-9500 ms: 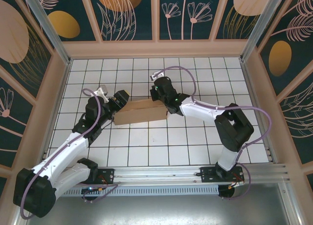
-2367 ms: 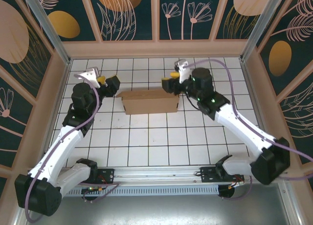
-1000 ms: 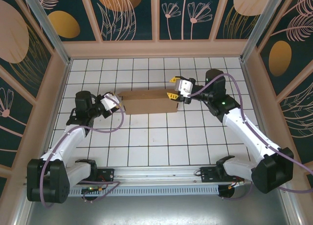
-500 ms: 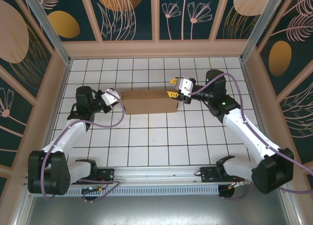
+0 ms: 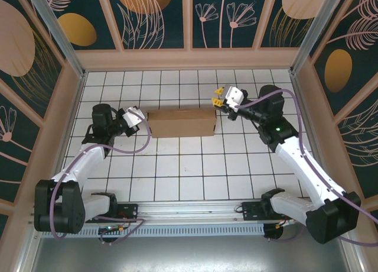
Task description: Fold the paper box
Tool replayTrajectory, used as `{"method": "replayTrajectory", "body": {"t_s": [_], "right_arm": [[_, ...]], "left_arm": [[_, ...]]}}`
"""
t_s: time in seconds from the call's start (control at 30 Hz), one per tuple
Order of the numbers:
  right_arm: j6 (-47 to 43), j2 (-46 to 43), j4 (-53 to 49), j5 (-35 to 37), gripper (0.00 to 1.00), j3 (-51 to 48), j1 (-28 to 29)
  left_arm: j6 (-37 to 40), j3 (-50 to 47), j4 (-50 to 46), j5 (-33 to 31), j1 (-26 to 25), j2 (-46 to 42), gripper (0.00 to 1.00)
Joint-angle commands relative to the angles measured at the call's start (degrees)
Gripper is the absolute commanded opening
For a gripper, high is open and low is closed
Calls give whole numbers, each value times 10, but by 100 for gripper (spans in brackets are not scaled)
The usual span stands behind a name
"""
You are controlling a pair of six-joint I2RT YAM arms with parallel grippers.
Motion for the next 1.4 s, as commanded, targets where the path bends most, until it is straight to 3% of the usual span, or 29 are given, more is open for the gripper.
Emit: {"method": "replayTrajectory", "body": {"t_s": [0.0, 0.17, 0.23, 0.43, 0.7, 1.0, 1.37], "right_arm": [[-72, 1, -50, 41, 29, -15, -35], [-176, 46, -112, -86, 36, -20, -100], [-169, 60, -86, -133, 37, -37, -130], [-216, 104, -142, -164, 43, -17, -141], [-204, 121, -127, -172, 41, -38, -120], [-149, 127, -40, -159, 38, -78, -113], [-125, 167, -5, -140, 23, -70, -108]], "left_arm": [[-1, -5, 25, 17, 4, -14, 4], [-13, -18, 42, 5, 4, -26, 3], [-17, -21, 48, 1, 4, -29, 3], [-28, -17, 49, 3, 3, -28, 1], [-34, -20, 50, -1, 3, -23, 0], [-38, -5, 32, 11, 3, -9, 0], [-40, -4, 30, 16, 3, -2, 0]]}}
